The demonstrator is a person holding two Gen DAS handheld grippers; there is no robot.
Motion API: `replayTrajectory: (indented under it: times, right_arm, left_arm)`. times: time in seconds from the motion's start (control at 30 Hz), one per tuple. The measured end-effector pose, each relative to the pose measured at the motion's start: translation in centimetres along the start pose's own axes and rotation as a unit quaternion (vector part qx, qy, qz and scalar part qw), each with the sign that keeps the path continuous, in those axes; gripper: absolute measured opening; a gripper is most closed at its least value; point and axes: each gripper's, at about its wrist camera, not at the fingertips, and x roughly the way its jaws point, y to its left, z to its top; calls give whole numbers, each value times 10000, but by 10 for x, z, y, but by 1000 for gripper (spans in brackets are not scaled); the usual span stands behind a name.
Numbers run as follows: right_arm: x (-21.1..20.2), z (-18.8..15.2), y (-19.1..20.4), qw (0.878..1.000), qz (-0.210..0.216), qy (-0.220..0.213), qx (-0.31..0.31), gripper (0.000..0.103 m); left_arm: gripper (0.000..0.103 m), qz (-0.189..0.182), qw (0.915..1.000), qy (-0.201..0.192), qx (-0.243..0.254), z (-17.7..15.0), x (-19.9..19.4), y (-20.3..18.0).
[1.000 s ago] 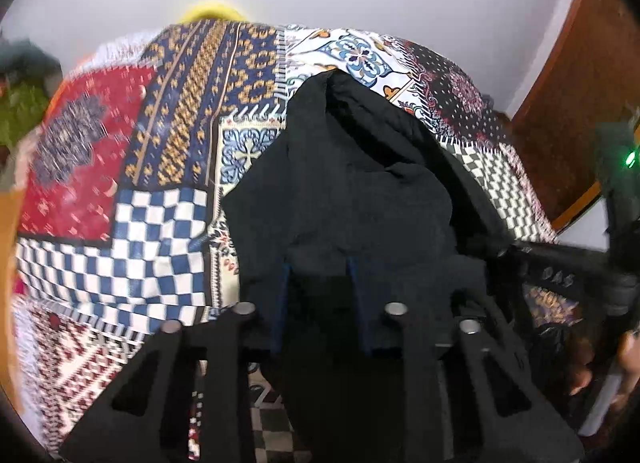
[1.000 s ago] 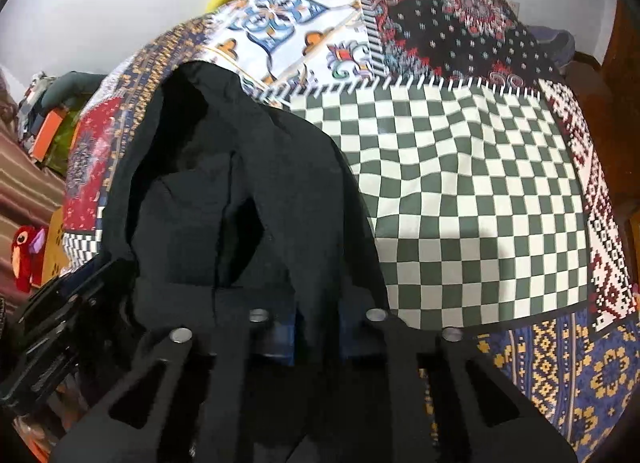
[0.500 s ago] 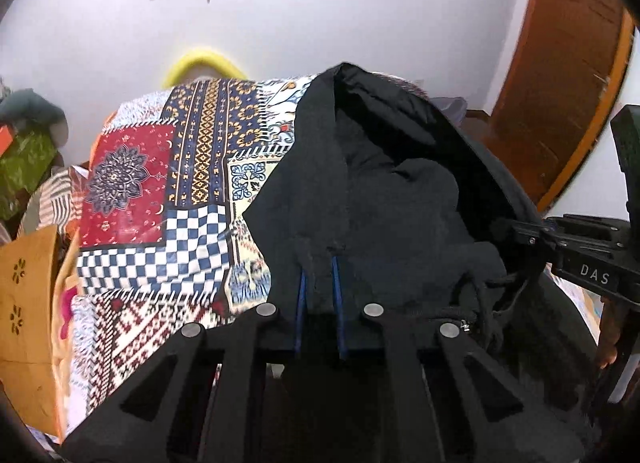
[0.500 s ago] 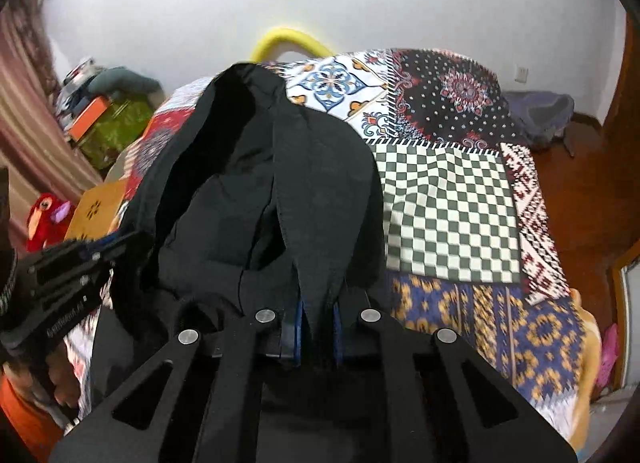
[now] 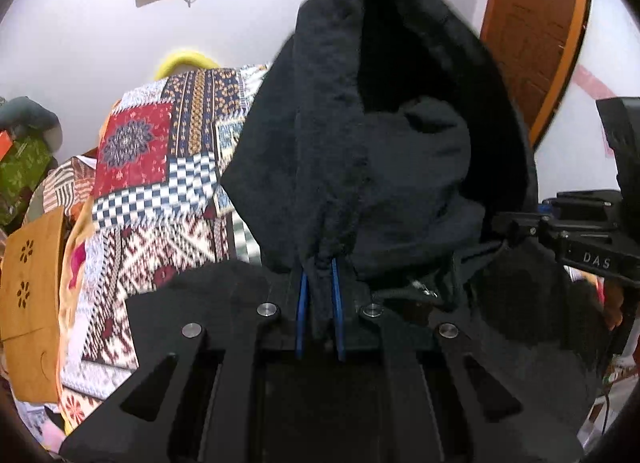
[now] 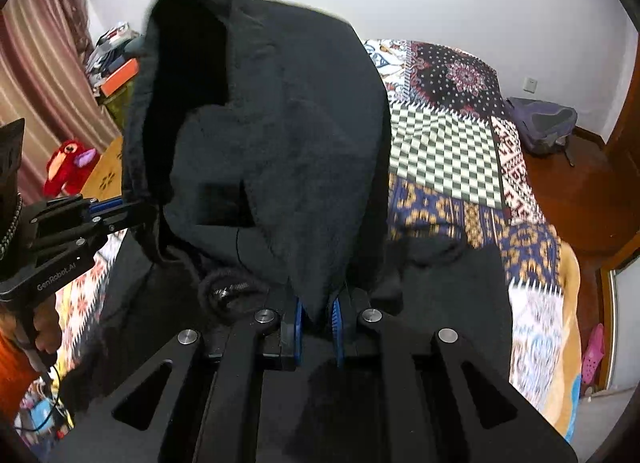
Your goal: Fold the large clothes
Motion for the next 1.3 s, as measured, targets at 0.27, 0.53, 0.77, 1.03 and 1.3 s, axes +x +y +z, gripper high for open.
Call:
replayTrajectory:
  times: [0.27, 0.53, 0.77, 1.03, 1.3]
  right_arm:
    - [-12, -36, -4, 9996, -2, 262, 101, 17]
    - [-43, -66, -9, 9993, -282, 234, 52, 18]
    - [-75, -68, -12, 9981, -611, -96, 4, 19]
    - [-102, -62, 6, 9963, -502, -698, 56, 53]
    - [-56, -81, 26, 9994, -248, -178, -150, 55]
  left_arm:
    - [11, -94, 9989, 459, -98, -50, -3, -11]
    - [16, -42, 9969, 784, -63, -96, -19, -9]
    - [42, 502, 9976, 403, 253, -93, -61, -2]
    - [71, 408, 9984, -274, 270, -72, -92, -19]
    - [83, 469, 9963, 217, 684, -94, -49, -60]
